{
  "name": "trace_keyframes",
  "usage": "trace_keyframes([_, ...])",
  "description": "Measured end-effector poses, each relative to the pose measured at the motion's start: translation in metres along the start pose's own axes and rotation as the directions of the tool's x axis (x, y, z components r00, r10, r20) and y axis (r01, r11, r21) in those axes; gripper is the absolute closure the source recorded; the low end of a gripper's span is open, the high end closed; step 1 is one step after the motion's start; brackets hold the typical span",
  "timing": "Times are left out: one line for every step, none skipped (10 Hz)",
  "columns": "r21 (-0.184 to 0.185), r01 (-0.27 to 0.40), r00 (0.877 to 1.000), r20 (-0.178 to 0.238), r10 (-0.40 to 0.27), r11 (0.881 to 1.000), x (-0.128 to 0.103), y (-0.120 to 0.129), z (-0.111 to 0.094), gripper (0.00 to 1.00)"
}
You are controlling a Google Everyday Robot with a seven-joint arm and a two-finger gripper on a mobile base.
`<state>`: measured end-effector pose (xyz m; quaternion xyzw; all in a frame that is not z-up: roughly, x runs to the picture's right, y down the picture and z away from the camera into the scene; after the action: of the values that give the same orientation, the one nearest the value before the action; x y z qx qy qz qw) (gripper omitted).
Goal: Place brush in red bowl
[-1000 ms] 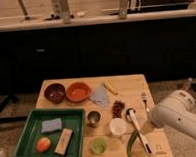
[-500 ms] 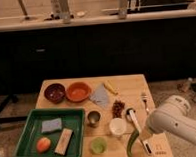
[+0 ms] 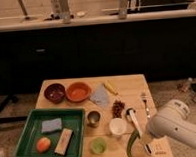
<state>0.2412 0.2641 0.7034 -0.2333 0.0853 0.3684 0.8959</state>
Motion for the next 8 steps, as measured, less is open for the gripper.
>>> trace_keyframes([0.000,0.013,1.000,-0.007,-0.013,1.000,0.002,0.004,0.002,0.20])
trace_keyframes([0.002,0.021,1.000,-0.015,-0.021,1.000,0.004,0.008,0.004,0.20])
trace_keyframes([0.003,0.032,0.999,-0.024,-0.032,0.999,0.005,0.012,0.008,0.20])
trace_keyframes([0.002,0.042,0.999,-0.027,-0.041,0.999,0.003,0.014,0.012,0.20])
trace_keyframes([-0.005,0.061,0.997,-0.039,-0.061,0.998,0.001,0.018,0.019,0.20])
trace_keyframes([-0.010,0.068,0.997,-0.047,-0.068,0.998,0.002,0.019,0.023,0.20])
trace_keyframes([-0.019,0.070,0.996,-0.053,-0.071,0.997,0.003,0.020,0.028,0.20])
trace_keyframes([-0.040,0.075,0.996,-0.055,-0.077,0.996,0.004,0.019,0.034,0.20])
